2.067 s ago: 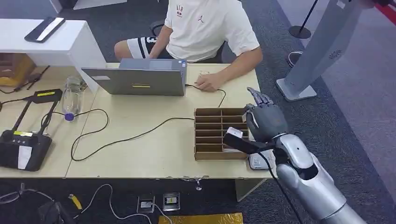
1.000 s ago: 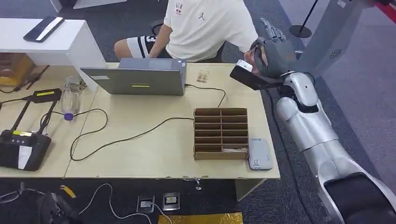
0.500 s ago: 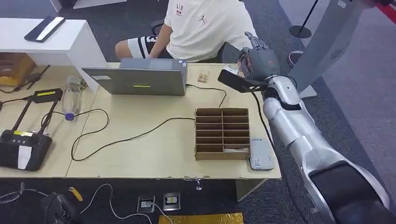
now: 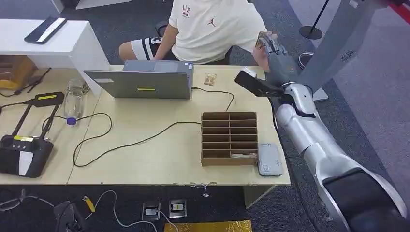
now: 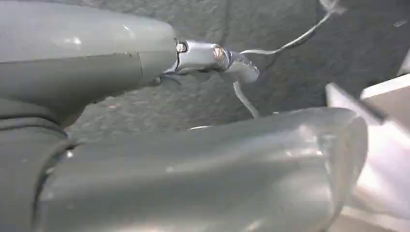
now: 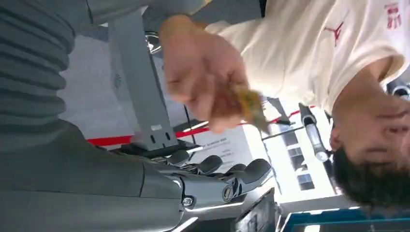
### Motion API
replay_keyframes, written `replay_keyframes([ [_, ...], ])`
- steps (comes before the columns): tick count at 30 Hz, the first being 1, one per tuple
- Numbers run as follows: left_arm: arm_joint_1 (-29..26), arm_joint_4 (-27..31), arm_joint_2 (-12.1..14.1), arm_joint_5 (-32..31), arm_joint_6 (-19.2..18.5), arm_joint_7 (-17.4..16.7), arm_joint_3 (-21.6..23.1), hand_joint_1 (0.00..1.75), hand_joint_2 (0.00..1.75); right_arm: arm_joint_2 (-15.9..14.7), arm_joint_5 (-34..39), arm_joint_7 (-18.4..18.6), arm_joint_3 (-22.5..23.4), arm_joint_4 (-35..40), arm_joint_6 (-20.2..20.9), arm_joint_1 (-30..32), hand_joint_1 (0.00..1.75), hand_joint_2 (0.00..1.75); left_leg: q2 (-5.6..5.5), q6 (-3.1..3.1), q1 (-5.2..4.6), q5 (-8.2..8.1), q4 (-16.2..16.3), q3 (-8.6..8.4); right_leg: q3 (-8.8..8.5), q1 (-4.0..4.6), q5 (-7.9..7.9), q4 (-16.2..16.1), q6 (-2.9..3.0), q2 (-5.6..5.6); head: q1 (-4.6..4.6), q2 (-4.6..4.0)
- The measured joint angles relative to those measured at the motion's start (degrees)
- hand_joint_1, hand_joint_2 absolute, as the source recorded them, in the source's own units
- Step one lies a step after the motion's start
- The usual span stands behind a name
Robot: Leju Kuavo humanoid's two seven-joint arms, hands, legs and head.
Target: Pass the card to the sensor for recognition and then transmit it.
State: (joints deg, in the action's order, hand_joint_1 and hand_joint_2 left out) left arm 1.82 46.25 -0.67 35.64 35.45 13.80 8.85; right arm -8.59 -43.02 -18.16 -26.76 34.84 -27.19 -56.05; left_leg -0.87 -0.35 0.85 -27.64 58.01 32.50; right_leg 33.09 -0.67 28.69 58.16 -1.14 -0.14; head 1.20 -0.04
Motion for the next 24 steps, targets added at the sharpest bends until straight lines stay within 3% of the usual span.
replay_keyframes([
  [2,0.3,0.4,3.3,5.5,-0.3,-4.0,0.6,0.00,0.00,-0.5,0.4,0.0,0.9,0.0,-0.6,-0.5,0.00,1.75,0.08,0.00,0.11,0.00,0.0,-0.01,0.03,0.10,-0.02,0.0,0.03,0.13,0.07,0.00],
  [6,1.8,0.5,10.5,15.8,-0.2,-3.5,2.9,0.00,0.00,-1.8,4.2,0.2,2.8,0.0,-3.9,-1.6,0.00,1.75,0.06,-0.02,0.11,0.01,0.0,-0.06,0.06,0.12,-0.04,0.0,0.07,0.07,-0.02,0.00],
  [9,1.3,1.0,13.2,18.0,0.0,-2.9,4.6,0.00,0.00,-4.4,8.6,-0.5,5.5,-0.1,-5.9,-2.4,0.00,1.75,0.00,-0.05,0.11,0.03,0.0,-0.02,0.06,0.12,-0.04,0.0,0.07,0.00,-0.04,0.00],
  [11,0.5,1.1,13.7,17.6,0.0,-3.1,5.3,0.00,0.00,-7.0,12.2,-0.4,8.0,-0.4,-8.1,-2.8,0.00,1.75,0.02,-0.05,0.09,0.03,0.0,-0.02,0.05,0.10,-0.04,0.0,0.07,0.02,0.02,0.00],
  [17,-2.3,3.7,15.2,12.3,0.0,-8.8,5.0,0.00,0.00,-17.1,22.5,-0.5,16.1,-3.2,-11.2,-1.6,0.00,1.75,-0.02,0.15,-0.02,-0.10,0.0,-0.02,-0.04,0.00,-0.03,-0.2,0.03,-0.05,0.00,0.00],
  [24,-6.4,8.2,14.3,5.4,0.0,-13.9,1.6,0.00,0.00,-26.8,28.9,2.1,25.2,-7.2,-12.0,10.1,0.00,1.75,0.04,0.21,0.00,-0.33,0.0,-0.04,-0.04,0.01,0.03,-0.3,-0.02,-0.03,-0.02,0.00],
])
